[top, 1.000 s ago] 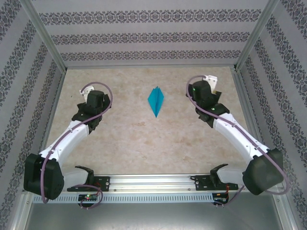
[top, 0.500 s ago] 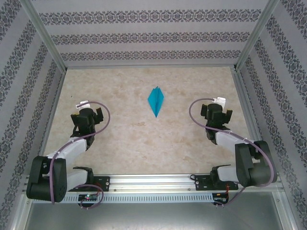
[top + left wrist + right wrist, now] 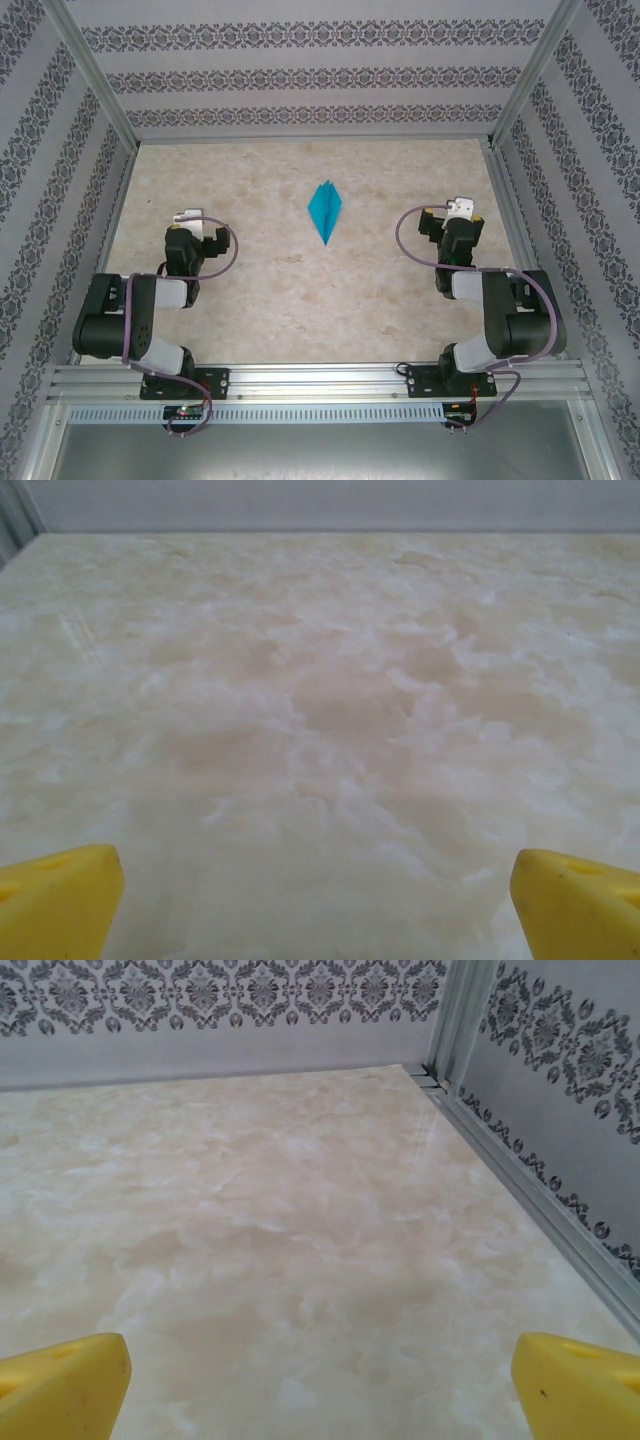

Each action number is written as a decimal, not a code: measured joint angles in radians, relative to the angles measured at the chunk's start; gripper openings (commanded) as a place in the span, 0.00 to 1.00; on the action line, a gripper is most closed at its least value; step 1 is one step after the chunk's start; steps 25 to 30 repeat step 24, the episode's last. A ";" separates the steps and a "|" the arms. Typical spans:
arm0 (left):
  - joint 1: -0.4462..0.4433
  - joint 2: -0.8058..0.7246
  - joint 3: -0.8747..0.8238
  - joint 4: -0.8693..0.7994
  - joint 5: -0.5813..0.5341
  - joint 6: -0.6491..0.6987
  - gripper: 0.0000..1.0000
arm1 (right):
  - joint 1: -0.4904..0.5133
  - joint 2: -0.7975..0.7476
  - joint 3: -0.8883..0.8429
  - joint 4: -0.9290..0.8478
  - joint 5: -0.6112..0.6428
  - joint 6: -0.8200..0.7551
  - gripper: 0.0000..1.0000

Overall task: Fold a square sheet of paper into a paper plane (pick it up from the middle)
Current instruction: Reset both arms

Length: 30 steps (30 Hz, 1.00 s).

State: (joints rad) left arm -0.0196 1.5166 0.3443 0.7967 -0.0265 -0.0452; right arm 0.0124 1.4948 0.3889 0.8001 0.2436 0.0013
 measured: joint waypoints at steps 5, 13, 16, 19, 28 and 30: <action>-0.010 0.043 0.034 0.003 0.003 0.020 1.00 | 0.000 0.002 -0.001 0.027 -0.034 0.000 0.98; -0.029 0.043 0.054 0.003 -0.008 0.047 1.00 | -0.002 0.002 -0.001 0.040 -0.044 0.000 0.98; -0.029 0.043 0.055 0.003 -0.008 0.052 1.00 | -0.002 0.002 -0.001 0.040 -0.045 0.000 0.98; -0.029 0.043 0.056 0.003 -0.008 0.057 1.00 | -0.002 0.002 -0.001 0.040 -0.045 0.000 0.98; -0.029 0.043 0.057 0.003 -0.008 0.061 1.00 | -0.002 0.002 -0.001 0.040 -0.047 0.000 0.98; -0.029 0.043 0.057 0.003 -0.008 0.061 1.00 | -0.002 0.002 -0.001 0.040 -0.047 0.000 0.98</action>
